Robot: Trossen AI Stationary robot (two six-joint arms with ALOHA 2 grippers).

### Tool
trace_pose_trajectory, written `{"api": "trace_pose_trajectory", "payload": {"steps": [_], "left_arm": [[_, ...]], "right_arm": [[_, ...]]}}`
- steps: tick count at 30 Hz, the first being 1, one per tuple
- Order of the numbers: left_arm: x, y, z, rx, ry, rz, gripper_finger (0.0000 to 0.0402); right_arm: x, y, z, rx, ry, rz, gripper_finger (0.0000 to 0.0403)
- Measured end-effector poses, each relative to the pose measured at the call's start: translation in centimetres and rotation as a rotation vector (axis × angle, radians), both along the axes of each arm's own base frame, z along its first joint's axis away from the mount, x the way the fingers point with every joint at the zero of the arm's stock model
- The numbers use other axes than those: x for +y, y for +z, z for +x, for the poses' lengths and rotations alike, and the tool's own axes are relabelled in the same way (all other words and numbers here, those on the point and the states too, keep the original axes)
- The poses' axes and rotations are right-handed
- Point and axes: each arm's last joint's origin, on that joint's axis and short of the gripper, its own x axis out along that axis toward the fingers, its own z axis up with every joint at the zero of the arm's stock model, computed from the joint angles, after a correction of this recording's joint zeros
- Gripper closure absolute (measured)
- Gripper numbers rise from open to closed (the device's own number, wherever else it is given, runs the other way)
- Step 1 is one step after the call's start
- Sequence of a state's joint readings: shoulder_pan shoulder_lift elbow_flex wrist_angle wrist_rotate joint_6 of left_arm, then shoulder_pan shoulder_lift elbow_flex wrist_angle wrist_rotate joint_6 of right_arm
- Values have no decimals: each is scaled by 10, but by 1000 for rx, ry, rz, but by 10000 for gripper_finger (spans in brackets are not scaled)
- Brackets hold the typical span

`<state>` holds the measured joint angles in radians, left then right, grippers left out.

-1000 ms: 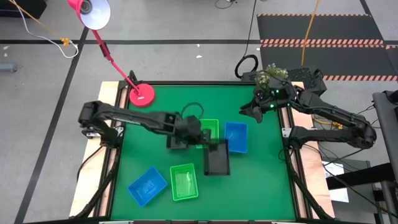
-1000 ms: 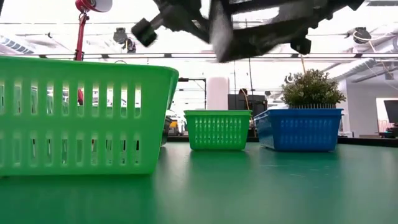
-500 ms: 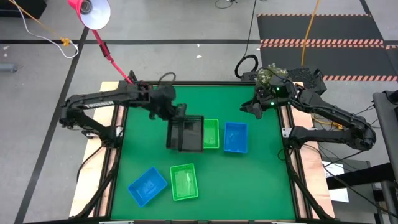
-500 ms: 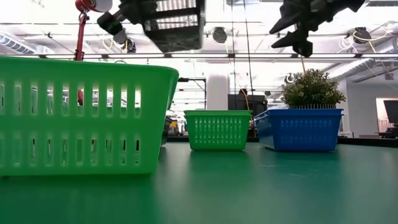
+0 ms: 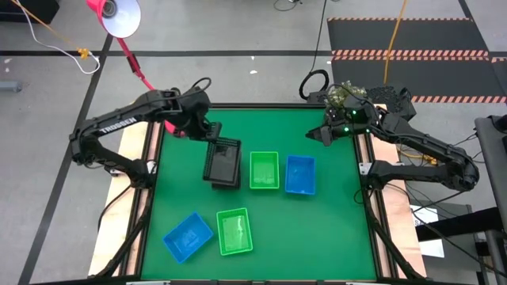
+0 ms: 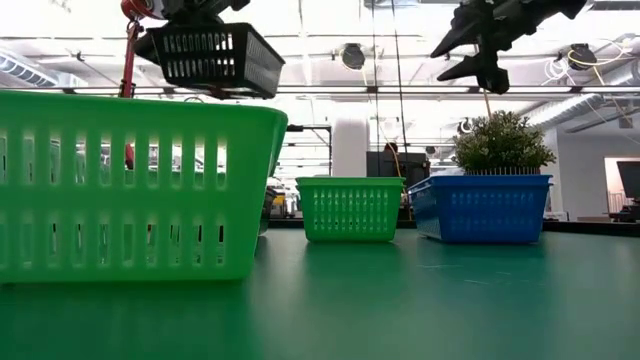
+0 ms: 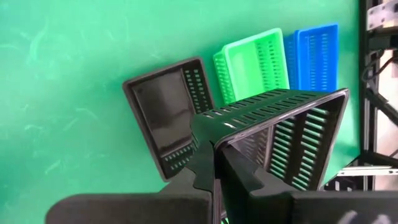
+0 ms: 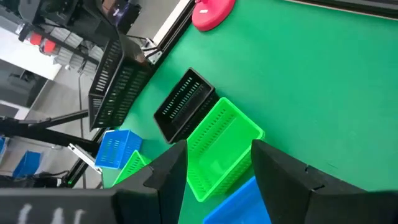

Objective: Stack baskets by color
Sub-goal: Stack the bottom black bin on the top black bins

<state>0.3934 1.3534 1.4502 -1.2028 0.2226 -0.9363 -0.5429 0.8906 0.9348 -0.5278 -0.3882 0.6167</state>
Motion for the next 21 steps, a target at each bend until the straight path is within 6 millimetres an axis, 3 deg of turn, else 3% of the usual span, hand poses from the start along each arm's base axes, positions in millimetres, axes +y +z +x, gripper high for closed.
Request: {"api": "trace_pose_trajectory", "payload": {"steps": [11, 21], "left_arm": [[9, -2, -3, -4, 17, 1, 394], [12, -55, 4, 34, 30, -38, 394]], "right_arm": [[0, 0, 0, -1, -7, 13, 232], [0, 0, 0, -1, -7, 14, 232]]}}
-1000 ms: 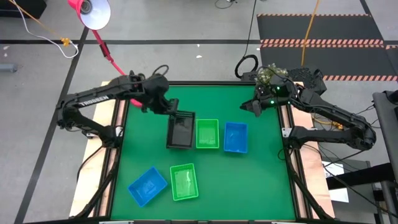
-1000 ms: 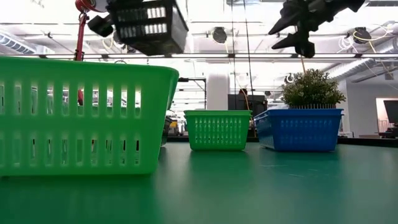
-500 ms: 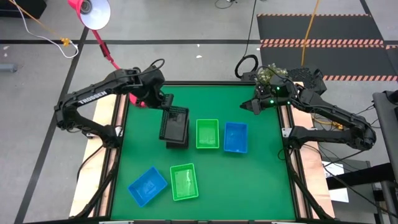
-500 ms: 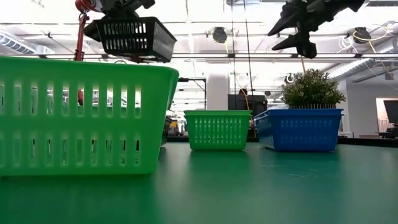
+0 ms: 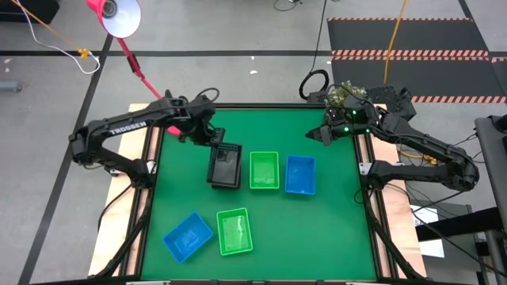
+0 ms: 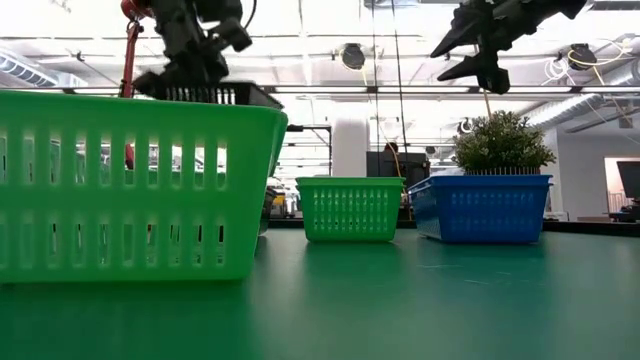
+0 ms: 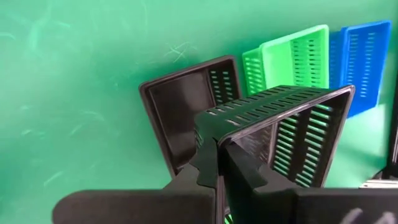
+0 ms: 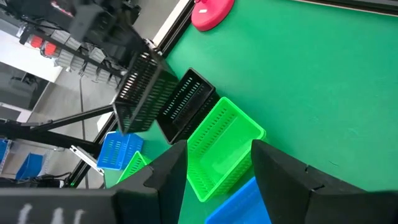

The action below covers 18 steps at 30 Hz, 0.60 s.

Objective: Stack baskets by color
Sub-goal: Stack the bottom black bin on the top black bins

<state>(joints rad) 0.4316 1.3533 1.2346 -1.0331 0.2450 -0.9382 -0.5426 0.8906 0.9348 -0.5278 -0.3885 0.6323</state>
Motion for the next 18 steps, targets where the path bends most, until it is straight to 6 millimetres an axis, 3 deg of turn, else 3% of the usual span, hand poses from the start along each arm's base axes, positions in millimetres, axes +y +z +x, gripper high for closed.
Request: {"api": "trace_pose_trajectory", "payload": {"steps": [9, 18], "left_arm": [[2, -55, -1, -9, 45, -73, 394], [12, -74, -9, -6, 103, -81, 394]], "right_arm": [[0, 0, 0, 0, 0, 0, 232], [0, 0, 0, 0, 2, -3, 232]]}}
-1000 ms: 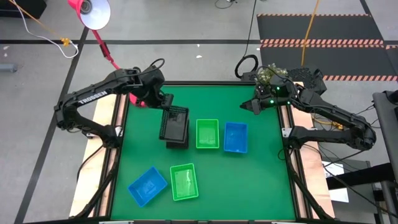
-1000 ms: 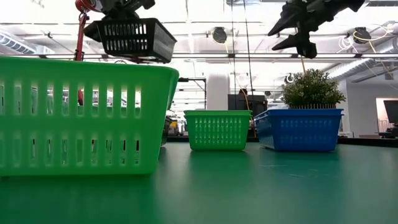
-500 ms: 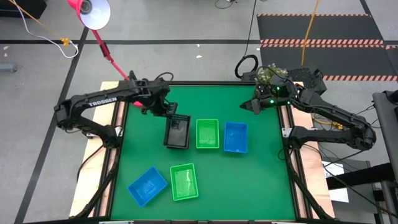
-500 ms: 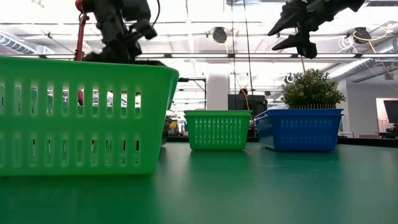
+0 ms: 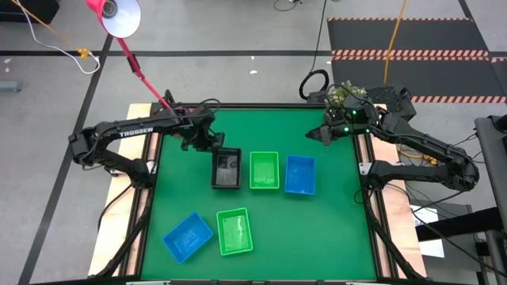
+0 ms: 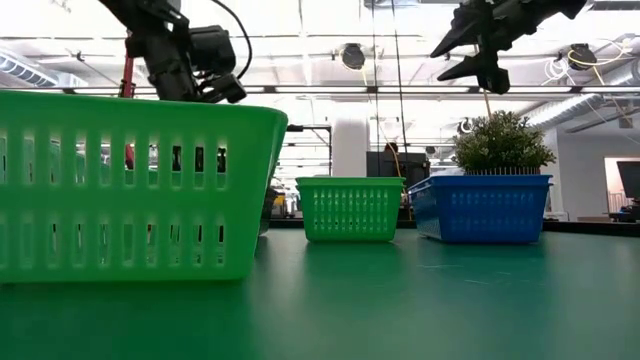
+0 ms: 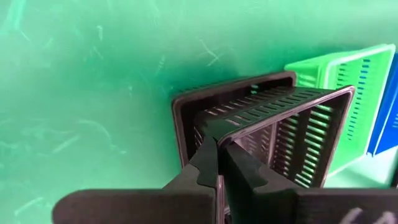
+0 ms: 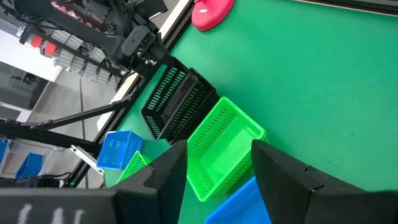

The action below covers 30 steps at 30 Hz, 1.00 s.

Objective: Stack baskets by color
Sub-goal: Stack the bottom black bin on the top black bins, then stack the bottom blue bin on the top blue bins

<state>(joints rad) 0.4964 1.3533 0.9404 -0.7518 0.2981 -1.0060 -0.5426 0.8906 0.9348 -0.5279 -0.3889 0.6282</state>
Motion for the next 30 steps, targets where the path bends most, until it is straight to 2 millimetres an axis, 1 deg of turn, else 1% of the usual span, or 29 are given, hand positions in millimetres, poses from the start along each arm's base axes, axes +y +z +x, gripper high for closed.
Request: {"api": "trace_pose_trajectory", "payload": {"steps": [4, 13, 24, 27, 30], "left_arm": [[4, 0, -1, -5, -3, 14, 392], [4, 0, -2, 5, -8, 36, 387], [4, -1, -2, 17, 1, 52, 294], [4, -1, -2, 13, -16, 51, 277], [2, 0, -1, -5, -45, 29, 270]], "right_arm": [[0, 0, 0, 1, 4, -7, 232], [-1, 0, 0, 9, -10, -31, 232], [-1, 0, 0, 6, -20, -8, 232], [0, 0, 0, 2, -33, 21, 232], [0, 0, 0, -2, -52, 63, 232]]}}
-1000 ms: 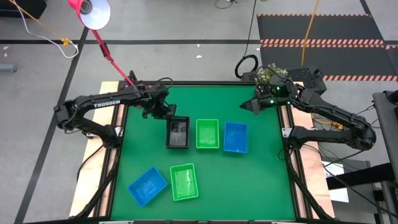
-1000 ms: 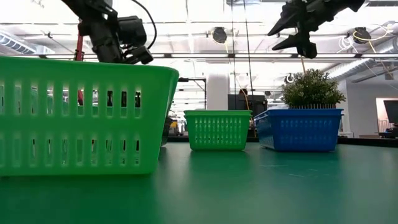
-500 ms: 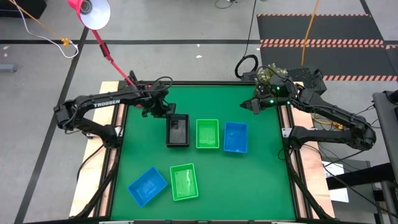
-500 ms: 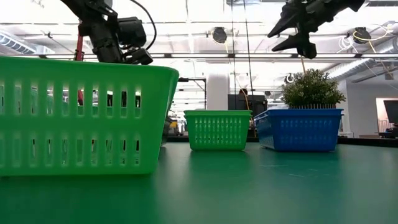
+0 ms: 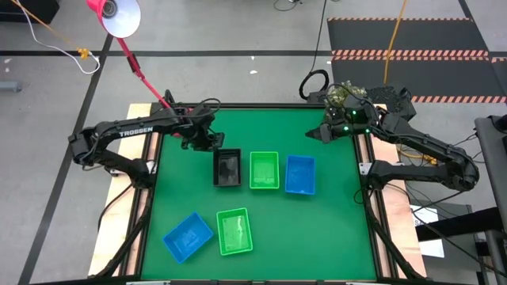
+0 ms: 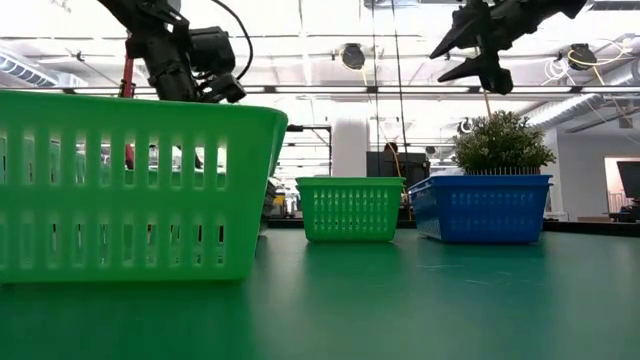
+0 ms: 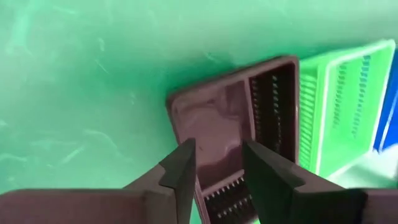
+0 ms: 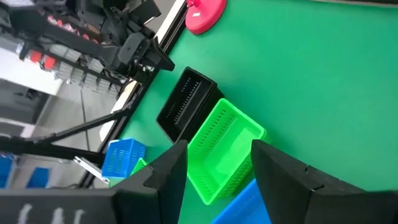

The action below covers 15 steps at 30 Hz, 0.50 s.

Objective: Stack baskets by color
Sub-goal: Stack the bottom blue bin on the top blue bins

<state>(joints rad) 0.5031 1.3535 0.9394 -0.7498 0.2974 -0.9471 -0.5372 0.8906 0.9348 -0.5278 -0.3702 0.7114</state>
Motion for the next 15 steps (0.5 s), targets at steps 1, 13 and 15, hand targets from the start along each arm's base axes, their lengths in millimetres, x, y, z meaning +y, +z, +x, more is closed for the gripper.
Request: {"api": "trace_pose_trajectory", "payload": {"steps": [1, 13, 15], "left_arm": [[-2, 1, 0, -7, -9, -6, 270], [-89, 34, -15, -9, -265, 72, 268], [-108, 39, -22, -3, -302, 61, 268]], "right_arm": [[1, 0, 1, -2, -3, 15, 232], [43, 1, 18, -3, -2, 116, 232], [52, 3, 21, -20, -15, 110, 232]]}}
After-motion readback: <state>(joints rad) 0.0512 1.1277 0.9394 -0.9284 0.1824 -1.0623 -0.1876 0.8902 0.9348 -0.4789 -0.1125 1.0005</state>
